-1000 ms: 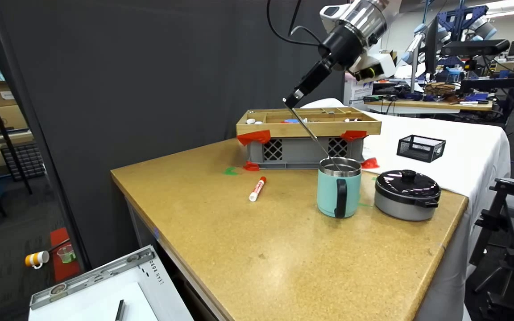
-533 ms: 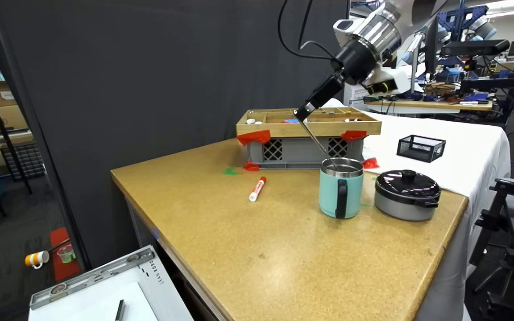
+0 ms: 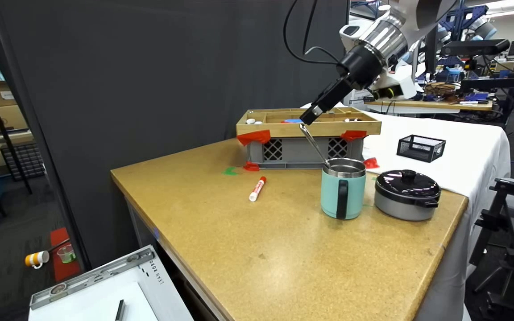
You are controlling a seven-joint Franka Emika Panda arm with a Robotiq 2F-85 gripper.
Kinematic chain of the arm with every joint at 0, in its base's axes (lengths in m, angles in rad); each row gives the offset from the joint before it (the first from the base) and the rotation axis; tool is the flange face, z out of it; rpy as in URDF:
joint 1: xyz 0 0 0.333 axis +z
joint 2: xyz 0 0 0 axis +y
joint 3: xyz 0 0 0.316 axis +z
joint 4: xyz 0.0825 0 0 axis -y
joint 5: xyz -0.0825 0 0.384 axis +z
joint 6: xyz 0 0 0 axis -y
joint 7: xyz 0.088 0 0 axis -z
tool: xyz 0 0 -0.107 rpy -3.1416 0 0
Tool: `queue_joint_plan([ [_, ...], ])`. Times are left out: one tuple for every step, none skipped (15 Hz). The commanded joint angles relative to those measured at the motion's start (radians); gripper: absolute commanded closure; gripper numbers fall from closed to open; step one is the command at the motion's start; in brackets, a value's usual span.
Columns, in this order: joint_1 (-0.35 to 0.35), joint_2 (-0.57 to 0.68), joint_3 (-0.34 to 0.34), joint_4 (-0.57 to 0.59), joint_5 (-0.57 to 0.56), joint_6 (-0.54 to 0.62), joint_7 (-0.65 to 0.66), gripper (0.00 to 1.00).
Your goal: Put the butter knife in the mug
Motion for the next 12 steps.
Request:
queue_joint_plan([
  [-0.006, -0.024, -0.005, -0.009, 0.023, -0.018, -0.034, 0.08],
  [-0.005, -0.026, -0.004, -0.008, 0.009, -0.012, -0.018, 0.02],
  [-0.001, -0.029, -0.001, -0.009, -0.024, 0.003, 0.019, 0.00],
  [0.002, -0.034, 0.002, -0.011, -0.056, 0.015, 0.051, 0.00],
  [0.007, -0.041, 0.006, -0.012, -0.105, 0.040, 0.099, 0.00],
  [0.011, -0.050, 0.008, -0.013, -0.158, 0.055, 0.151, 0.00],
  [0.018, -0.060, 0.012, -0.013, -0.232, 0.089, 0.226, 0.00],
  [0.083, -0.072, -0.045, -0.017, -0.321, 0.119, 0.315, 0.00],
  [0.094, -0.081, -0.045, -0.022, -0.422, 0.156, 0.409, 0.00],
  [0.109, -0.084, -0.052, -0.029, -0.517, 0.188, 0.496, 0.00],
  [0.123, -0.090, -0.054, -0.042, -0.611, 0.220, 0.586, 0.00],
  [0.132, -0.092, -0.059, -0.056, -0.703, 0.242, 0.669, 0.00],
])
